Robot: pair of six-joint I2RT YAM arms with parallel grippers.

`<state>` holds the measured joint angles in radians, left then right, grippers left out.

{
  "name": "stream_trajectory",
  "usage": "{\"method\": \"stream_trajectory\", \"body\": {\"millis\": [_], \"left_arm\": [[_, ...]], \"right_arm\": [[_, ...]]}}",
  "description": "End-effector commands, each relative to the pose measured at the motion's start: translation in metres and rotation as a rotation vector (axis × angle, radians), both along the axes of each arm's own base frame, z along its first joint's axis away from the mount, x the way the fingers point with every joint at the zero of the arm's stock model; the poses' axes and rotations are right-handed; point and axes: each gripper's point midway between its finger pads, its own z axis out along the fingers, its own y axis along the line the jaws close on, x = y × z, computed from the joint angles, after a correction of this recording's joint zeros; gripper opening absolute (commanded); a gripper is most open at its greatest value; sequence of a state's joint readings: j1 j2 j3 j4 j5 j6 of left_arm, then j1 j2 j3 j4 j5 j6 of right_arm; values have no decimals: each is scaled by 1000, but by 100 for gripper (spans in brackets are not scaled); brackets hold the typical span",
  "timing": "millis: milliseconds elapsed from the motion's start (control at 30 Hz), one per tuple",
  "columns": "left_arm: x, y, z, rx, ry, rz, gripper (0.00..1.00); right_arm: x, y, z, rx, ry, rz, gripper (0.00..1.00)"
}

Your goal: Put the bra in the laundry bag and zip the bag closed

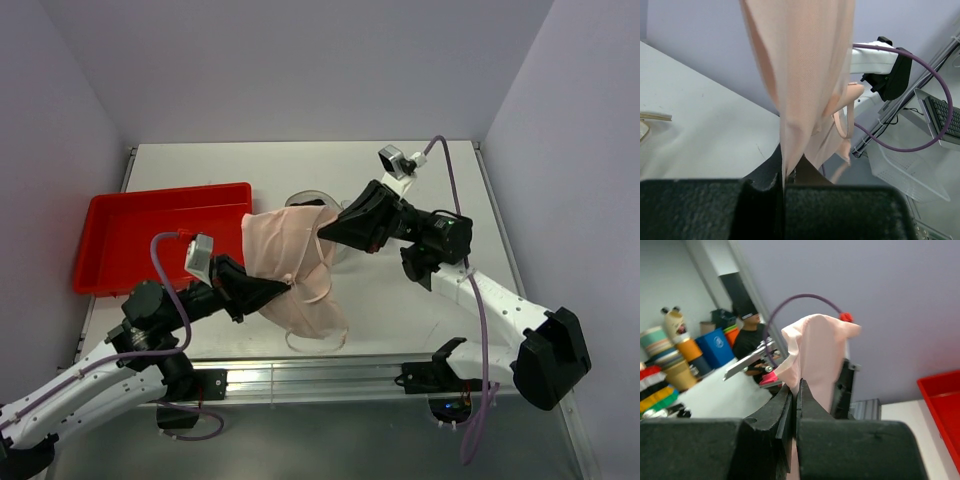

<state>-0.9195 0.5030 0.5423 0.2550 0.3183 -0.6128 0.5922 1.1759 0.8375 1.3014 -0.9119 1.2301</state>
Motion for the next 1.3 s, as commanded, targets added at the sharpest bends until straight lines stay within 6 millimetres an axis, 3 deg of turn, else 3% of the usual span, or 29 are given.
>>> {"method": "stream_trajectory", "body": {"millis": [0, 67, 100, 133, 167, 200, 233, 267, 300, 400, 433, 500, 533, 567, 633, 767, 967, 1267], "left_arm": [[3, 10, 12, -20, -15, 50, 0], [1, 12, 13, -5, -8, 48, 0], [0, 12, 14, 1, -8, 44, 0], [-2, 11, 14, 7, -8, 27, 0], [-4, 11, 19, 4, -12, 23, 0], [-3, 10, 17, 19, -2, 23, 0], [-1, 7, 15, 34, 7, 20, 0], [-3, 6, 18, 39, 6, 7, 0], [-3, 4, 17, 52, 12, -4, 0], [-9, -4, 17, 70, 18, -62, 0], [-7, -8, 11, 97, 37, -66, 0], [-4, -9, 13, 124, 42, -57, 0], [0, -13, -2, 187, 83, -49, 0], [3, -13, 2, 202, 78, -39, 0], [9, -16, -16, 286, 127, -23, 0], [20, -17, -23, 358, 149, 18, 0], [20, -26, -32, 432, 134, -26, 0], [22, -28, -37, 541, 121, -54, 0]], "right_arm": [[12, -3, -9, 4, 26, -78, 4], [24, 0, -30, -43, 92, -126, 13], [38, 4, -48, -102, 146, -173, 24], [45, 2, -52, -110, 176, -220, 31], [56, 4, -73, -177, 224, -265, 38], [61, 2, -79, -200, 235, -301, 53], [64, -5, -74, -193, 234, -363, 61], [74, -8, -91, -275, 243, -438, 66], [80, -13, -95, -312, 235, -505, 74], [93, -42, -90, -351, 169, -733, 77], [85, -51, -78, -322, 123, -765, 77], [79, -55, -76, -337, 43, -784, 77], [73, -55, -73, -339, 12, -771, 77], [64, -50, -74, -361, -35, -714, 78], [62, -45, -80, -406, -48, -680, 83], [45, -31, -90, -446, -120, -548, 91], [8, 1, -118, -578, -228, -326, 94], [-9, 18, -158, -691, -240, -259, 95]]}}
